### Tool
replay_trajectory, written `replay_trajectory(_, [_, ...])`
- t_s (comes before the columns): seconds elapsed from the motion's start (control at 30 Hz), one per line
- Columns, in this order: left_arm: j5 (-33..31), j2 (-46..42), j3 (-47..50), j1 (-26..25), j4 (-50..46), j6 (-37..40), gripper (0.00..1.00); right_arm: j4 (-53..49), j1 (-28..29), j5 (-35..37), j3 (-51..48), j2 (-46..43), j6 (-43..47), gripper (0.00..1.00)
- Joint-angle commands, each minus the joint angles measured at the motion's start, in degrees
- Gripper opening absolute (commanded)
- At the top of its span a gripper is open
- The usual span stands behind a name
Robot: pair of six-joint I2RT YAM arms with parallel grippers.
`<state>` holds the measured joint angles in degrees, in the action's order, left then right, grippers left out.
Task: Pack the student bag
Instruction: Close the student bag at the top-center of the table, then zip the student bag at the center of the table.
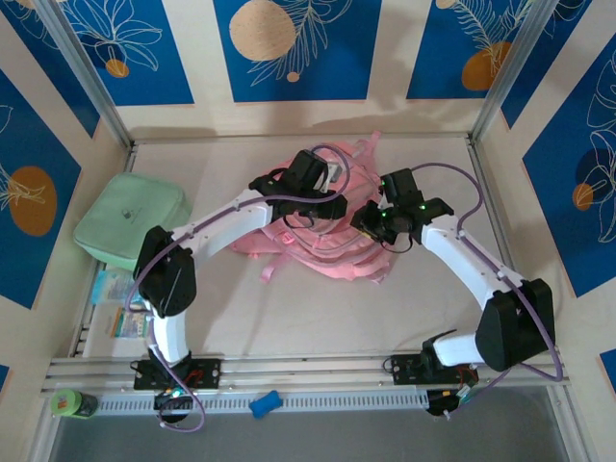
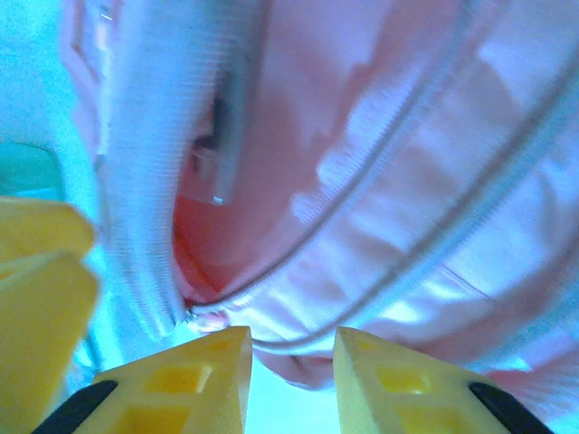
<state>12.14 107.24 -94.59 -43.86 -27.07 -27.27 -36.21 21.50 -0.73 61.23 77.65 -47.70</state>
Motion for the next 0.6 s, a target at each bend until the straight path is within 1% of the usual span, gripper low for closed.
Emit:
replay_trajectory(0.0, [5.42, -7.58, 2.10, 1.51, 1.88, 1.09, 0.39, -9.33, 3.40, 6.89, 0.81, -2.43, 3.02, 0.36])
replay_trajectory(0.1, [5.81, -11.27, 8.48, 5.16, 5.47, -2.08, 0.43, -11.90, 7.98, 11.19, 1.41, -2.99, 1.08, 0.42])
replay_trajectory(0.17, [5.73, -12.08, 11.88, 7.78, 6.52, -3.63, 0.44, -12.64, 11.07, 12.55, 1.44, -2.42, -2.63, 0.44])
replay_trajectory(0.2, [5.70, -11.92, 12.66, 8.73, 6.36, -3.89, 0.45, -12.33, 12.36, 12.79, 1.39, -2.02, -4.22, 0.45])
replay_trajectory(0.27, [4.98, -11.31, 14.21, 10.37, 6.71, -4.30, 0.46, -11.45, 15.54, 13.98, 1.43, -0.66, -8.71, 0.52])
replay_trajectory(0.37, [4.64, -10.19, 16.62, 12.38, 9.27, -5.49, 0.46, -7.06, 19.72, 14.34, 2.01, 1.73, -11.87, 0.57])
replay_trajectory(0.43, [4.96, -9.44, 17.85, 13.35, 10.97, -6.92, 0.46, -7.39, 22.01, 17.38, 4.64, 4.47, -13.57, 0.58])
replay_trajectory(0.5, [5.68, -9.06, 19.08, 13.88, 13.13, -8.33, 0.45, -8.45, 23.89, 21.36, 7.71, 7.23, -14.99, 0.56])
replay_trajectory(0.57, [5.88, -9.05, 20.70, 13.91, 15.39, -9.64, 0.44, -7.46, 24.97, 22.91, 10.16, 9.63, -14.87, 0.53])
